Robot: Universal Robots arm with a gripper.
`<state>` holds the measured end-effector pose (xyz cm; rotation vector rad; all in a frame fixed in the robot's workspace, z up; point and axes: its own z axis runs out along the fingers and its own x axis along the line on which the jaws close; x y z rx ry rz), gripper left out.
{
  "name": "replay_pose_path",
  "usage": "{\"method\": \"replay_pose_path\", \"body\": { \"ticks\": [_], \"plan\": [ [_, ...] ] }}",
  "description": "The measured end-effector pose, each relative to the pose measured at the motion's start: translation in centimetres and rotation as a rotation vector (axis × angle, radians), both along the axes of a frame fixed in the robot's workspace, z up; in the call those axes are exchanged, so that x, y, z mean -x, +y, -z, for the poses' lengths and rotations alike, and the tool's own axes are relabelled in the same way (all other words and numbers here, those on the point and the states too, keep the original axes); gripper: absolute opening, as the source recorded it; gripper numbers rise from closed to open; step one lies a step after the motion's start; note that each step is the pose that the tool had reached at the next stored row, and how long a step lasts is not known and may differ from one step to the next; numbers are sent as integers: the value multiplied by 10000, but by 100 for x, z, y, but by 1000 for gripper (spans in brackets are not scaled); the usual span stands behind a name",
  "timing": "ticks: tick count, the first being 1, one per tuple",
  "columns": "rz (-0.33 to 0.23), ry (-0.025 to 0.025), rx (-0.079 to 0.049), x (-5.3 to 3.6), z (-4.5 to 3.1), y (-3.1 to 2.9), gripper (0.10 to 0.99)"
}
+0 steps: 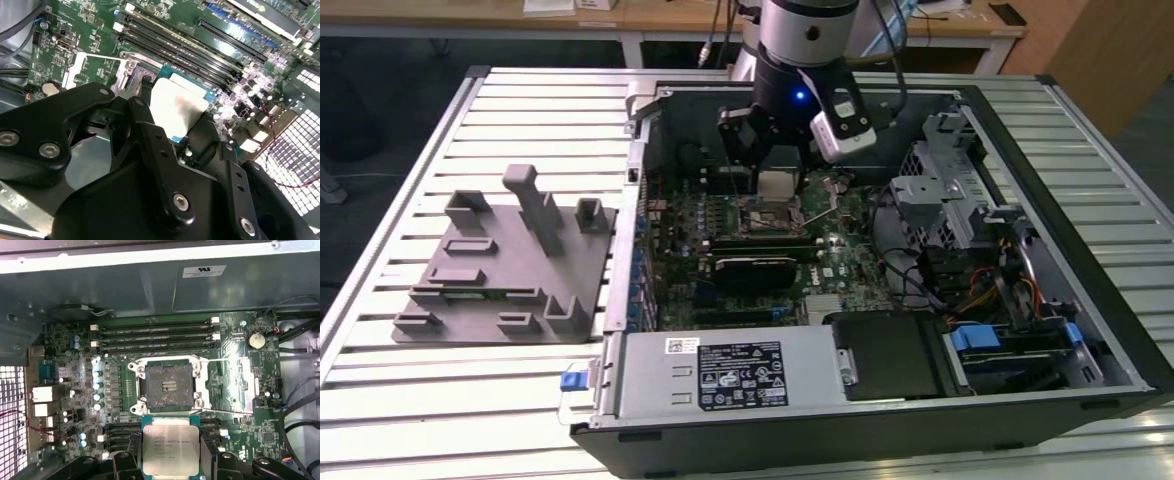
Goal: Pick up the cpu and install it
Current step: 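Pick up the cpu and move it towards the insertion slot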
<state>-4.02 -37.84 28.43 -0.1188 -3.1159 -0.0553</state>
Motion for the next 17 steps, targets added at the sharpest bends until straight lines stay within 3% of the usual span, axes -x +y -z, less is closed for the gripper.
{"method": "replay_pose_path", "body": {
  "ticks": [17],
  "plan": [
    [-3, 0, 1, -29, 147, 136, 541]
  ]
}}
